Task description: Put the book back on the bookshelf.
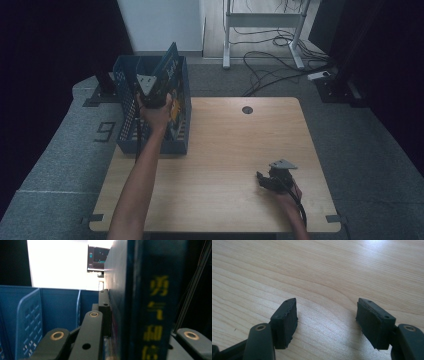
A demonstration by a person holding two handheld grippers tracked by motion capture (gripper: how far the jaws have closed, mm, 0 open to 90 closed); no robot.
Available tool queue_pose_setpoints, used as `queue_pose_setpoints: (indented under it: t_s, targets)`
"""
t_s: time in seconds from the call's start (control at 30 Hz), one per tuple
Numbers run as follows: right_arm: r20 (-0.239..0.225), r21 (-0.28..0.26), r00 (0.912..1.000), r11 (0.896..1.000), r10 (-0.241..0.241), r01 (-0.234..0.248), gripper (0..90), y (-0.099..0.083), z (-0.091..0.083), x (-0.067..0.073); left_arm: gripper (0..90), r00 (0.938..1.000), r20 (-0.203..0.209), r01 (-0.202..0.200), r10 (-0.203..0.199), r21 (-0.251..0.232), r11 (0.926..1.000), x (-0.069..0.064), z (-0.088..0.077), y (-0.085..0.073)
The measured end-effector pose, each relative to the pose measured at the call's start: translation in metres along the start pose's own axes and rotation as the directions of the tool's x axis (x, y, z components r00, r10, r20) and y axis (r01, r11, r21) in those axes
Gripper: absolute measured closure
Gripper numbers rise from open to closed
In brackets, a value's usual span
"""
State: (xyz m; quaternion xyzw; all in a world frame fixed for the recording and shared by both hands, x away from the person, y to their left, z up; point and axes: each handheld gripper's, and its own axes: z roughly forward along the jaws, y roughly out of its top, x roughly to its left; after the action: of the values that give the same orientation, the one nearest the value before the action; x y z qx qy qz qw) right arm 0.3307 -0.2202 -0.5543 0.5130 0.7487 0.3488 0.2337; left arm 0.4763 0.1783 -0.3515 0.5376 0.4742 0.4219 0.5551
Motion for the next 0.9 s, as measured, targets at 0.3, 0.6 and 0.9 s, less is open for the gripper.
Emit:
queue_pose_setpoints:
  t_s: [0.3, 0.6, 0.9]
  targets:
    - [0.0, 0.001, 1.0, 1.0, 0.001, -0.001, 32.5, 0.0, 0.0, 0.0, 81.6, 0.9994, 0.004, -0.035, 0.035, 0.035, 0.9988, -0.007, 0.002, -0.024]
    - [0.001, 0.0, 1.0, 1.0, 0.003, -0.003, 33.0, 0.0, 0.0, 0.0, 77.9, 0.9967, 0.058, -0.058, 0.057, 0.025, 0.998, -0.014, -0.01, -0.038]
    - [0.001, 0.0, 1.0, 1.0, 0.003, -0.003, 33.1, -0.001, -0.001, 0.001, 68.1, 0.9927, 0.105, -0.066, 0.06, 0.057, 0.9962, -0.009, -0.018, -0.051]
